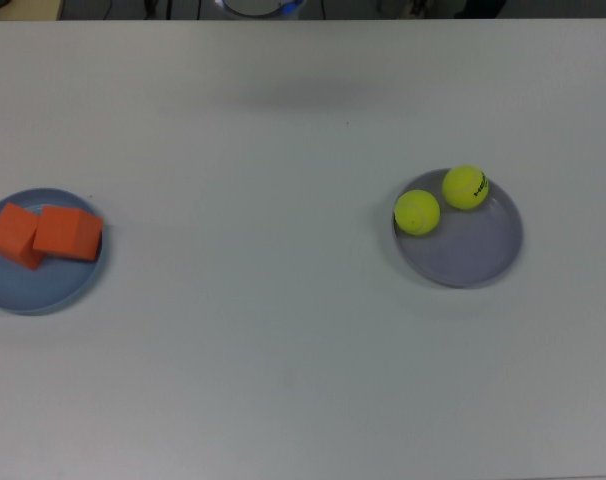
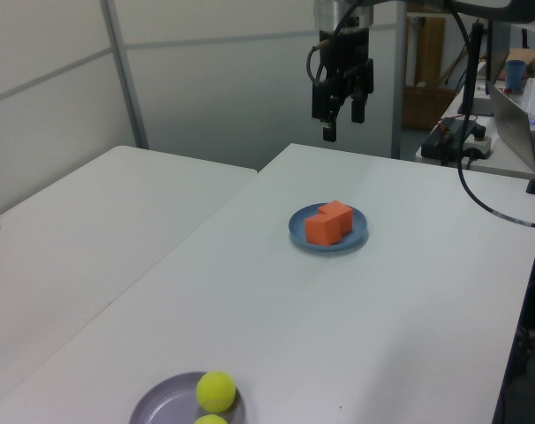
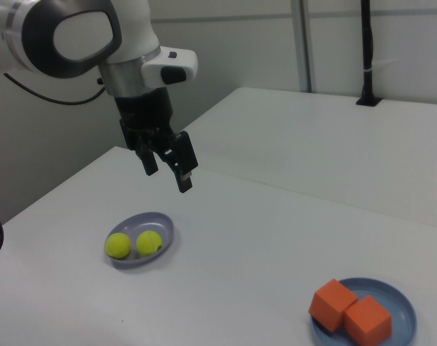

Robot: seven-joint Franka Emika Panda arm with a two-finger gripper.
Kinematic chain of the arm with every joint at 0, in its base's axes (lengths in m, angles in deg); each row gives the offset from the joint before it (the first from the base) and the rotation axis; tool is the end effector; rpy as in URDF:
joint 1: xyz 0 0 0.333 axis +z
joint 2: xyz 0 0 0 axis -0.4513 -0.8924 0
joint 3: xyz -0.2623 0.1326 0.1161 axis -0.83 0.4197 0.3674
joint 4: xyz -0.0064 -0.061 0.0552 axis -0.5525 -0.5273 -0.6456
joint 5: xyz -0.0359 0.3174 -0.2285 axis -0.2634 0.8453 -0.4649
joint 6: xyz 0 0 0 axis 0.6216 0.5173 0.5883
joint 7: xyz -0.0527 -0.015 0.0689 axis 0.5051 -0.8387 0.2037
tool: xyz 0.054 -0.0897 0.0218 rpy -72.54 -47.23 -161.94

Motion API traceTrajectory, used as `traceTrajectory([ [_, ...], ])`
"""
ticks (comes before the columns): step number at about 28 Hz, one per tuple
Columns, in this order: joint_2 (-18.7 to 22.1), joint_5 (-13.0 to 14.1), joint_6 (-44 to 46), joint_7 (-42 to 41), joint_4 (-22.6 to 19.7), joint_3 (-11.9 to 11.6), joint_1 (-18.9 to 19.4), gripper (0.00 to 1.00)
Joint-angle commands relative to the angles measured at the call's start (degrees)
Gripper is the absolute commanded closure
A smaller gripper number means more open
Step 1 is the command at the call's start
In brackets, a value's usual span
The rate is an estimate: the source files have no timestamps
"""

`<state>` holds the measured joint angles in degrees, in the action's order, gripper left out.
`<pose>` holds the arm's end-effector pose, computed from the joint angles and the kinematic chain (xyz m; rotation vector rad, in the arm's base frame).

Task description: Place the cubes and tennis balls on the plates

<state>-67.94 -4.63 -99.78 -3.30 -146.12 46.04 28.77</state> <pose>0.5284 0.0384 0.6947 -3.1316 -0.0802 0.0027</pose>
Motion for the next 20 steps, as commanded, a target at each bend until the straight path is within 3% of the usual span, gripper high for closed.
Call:
traceTrajectory([
  [1, 0.73, -2.04, 0.8, -2.06, -1.1, 0.55, -0.01, 0.0],
  [7, 0.2, -4.59, 0.36, -3.12, -1.01, 0.82, 0.43, 0.0],
  [11, 0.12, -4.51, 0.36, -3.12, -1.01, 0.91, 0.69, 0.0],
  [14, 0.12, -4.42, 0.36, -3.12, -1.1, 0.91, 1.92, 0.27],
  [15, 0.2, -4.42, 0.36, -3.12, -1.1, 0.91, 2.1, 0.32],
  [20, -0.23, -4.51, 0.27, -3.12, -1.01, 0.91, 2.19, 0.26],
])
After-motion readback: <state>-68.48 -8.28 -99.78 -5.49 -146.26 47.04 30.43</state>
